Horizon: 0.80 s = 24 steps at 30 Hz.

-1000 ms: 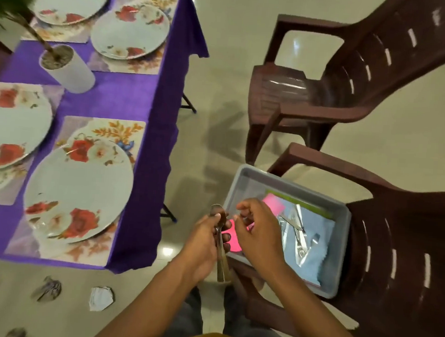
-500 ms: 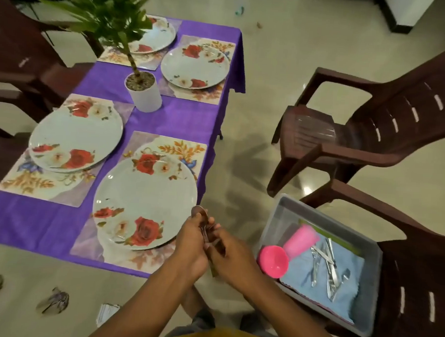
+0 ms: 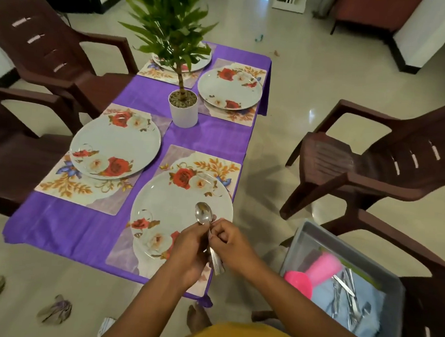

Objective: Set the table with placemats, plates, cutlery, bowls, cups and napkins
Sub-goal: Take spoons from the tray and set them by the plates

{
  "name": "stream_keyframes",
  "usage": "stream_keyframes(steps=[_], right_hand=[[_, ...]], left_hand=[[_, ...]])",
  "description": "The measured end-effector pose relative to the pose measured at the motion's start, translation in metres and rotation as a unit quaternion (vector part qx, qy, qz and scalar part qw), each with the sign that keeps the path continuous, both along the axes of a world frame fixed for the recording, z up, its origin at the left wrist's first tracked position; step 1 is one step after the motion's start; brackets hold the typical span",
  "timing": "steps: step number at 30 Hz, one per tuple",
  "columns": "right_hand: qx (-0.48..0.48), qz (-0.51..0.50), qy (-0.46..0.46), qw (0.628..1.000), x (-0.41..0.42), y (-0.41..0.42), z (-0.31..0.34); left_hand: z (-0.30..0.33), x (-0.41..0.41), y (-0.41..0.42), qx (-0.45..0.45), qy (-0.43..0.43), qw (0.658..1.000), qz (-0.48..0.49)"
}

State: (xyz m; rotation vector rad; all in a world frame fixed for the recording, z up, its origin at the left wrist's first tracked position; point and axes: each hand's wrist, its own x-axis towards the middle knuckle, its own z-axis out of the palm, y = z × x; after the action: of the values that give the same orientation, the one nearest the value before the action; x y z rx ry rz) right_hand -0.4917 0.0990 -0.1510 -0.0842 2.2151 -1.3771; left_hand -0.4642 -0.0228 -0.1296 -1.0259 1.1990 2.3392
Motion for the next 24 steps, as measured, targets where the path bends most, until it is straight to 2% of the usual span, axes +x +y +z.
stream_keyframes(steps=[4,10,15,20,24], right_hand=[[-0.034,-0.001,-0.022,0.999,-0.011,-0.014,-0.001],[0.016,0.069,0.041,0.997,-0.029,-0.029,-0.009],[0.050,0.115,0.039,0.991,-0.062,-0.039,-0.010],[0.057,0.178,0.010,0.982,-0.101,-0.048,-0.028],[0.073,0.233,0.026,0.969,-0.137,-0.054,-0.039]], left_hand=[[-0.007,-0.004,-0.017,0.001,0.001,1.000,0.022],[-0.017,-0.012,-0.038,-0.013,0.006,0.998,0.060],[-0.025,-0.024,-0.046,-0.033,-0.002,0.996,0.081],[-0.039,-0.046,-0.047,-0.009,-0.031,0.987,0.160],[-0.055,-0.068,-0.040,0.016,-0.059,0.971,0.233]])
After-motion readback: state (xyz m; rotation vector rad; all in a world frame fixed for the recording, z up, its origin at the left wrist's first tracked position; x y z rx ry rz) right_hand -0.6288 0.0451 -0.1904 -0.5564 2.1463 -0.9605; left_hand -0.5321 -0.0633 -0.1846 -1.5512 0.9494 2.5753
